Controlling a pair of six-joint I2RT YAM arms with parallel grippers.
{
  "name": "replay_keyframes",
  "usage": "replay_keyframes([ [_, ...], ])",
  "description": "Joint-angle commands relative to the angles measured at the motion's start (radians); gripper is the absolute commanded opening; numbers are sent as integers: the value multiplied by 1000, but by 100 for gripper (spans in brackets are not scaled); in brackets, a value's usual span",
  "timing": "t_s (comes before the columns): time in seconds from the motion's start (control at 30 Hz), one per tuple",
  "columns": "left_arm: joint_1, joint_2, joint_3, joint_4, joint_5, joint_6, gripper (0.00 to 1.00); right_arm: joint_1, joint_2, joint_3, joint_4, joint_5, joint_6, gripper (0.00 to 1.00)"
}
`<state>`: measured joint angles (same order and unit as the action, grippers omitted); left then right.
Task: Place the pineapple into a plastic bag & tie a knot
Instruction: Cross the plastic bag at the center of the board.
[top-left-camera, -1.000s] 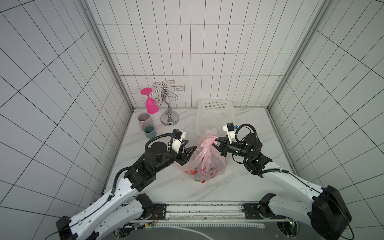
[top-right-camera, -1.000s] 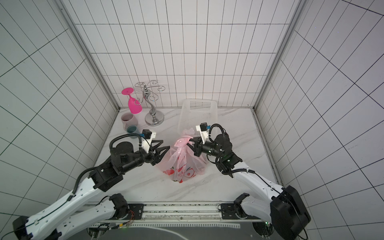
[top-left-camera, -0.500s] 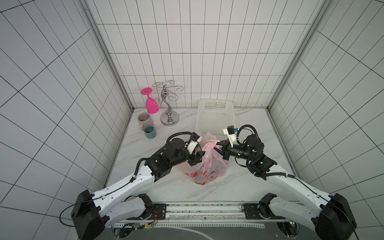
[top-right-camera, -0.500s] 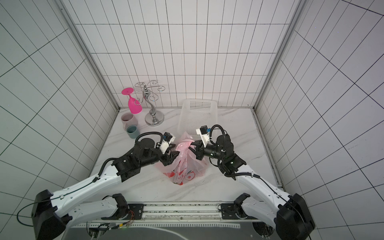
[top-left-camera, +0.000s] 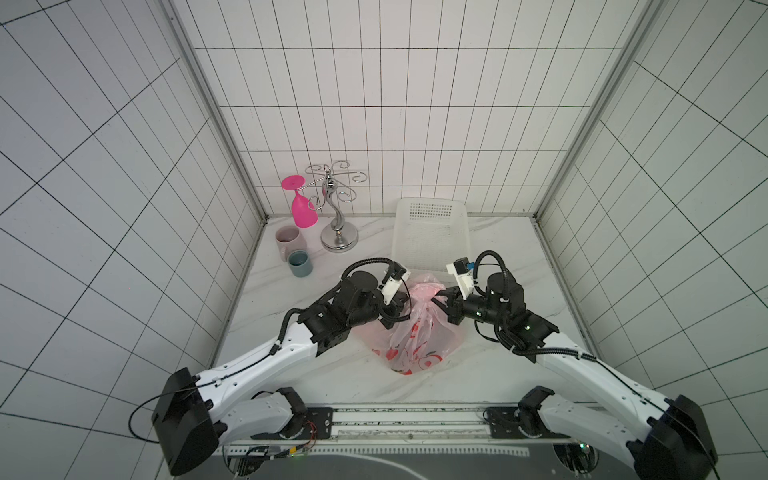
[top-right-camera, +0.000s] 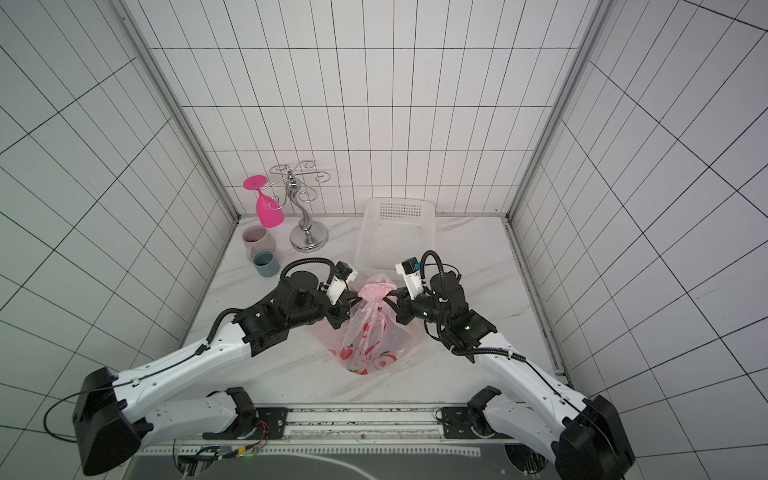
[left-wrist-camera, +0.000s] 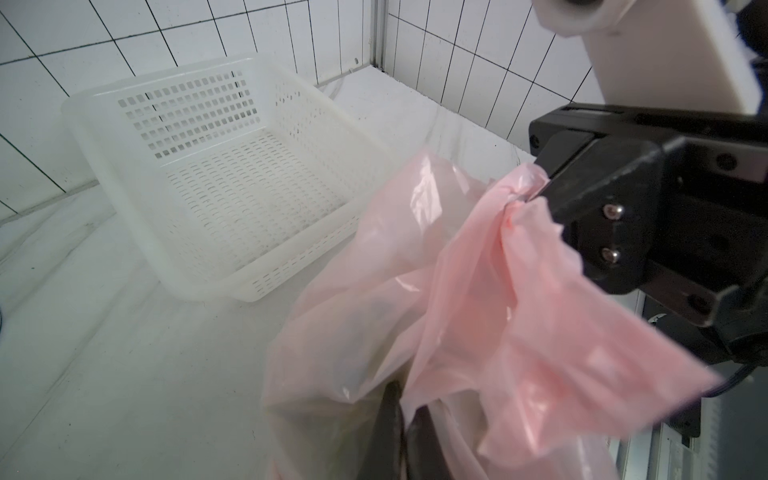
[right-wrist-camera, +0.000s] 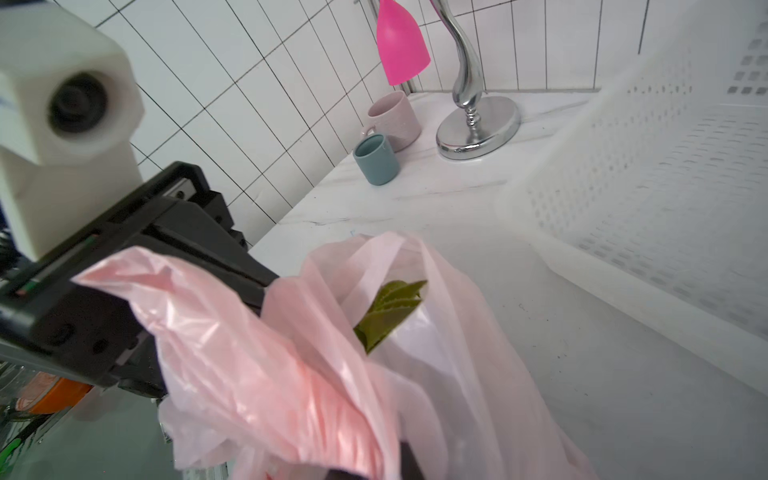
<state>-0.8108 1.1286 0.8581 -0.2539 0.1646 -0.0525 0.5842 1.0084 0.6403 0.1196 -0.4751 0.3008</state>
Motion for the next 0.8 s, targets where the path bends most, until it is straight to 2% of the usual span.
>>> replay_keyframes([
  [0.0,-16,-63,47,-15,48,-36,0,-1,-22,47,-50,99,-34,0],
  [0.13,-74,-76,33,-34,58,-74,0,0,-30,52,24,106,-2,0],
  [0.4,-177,-18,-5,74,50,-147,0,1,-30,-4,392,-9,165,0],
  [0.63,-189,-35,-52,159,20,-160,0,-1,20,-66,729,-118,371,0],
  [0.77,-188,-66,-104,203,-19,-162,0,0,81,-68,861,-186,477,0],
])
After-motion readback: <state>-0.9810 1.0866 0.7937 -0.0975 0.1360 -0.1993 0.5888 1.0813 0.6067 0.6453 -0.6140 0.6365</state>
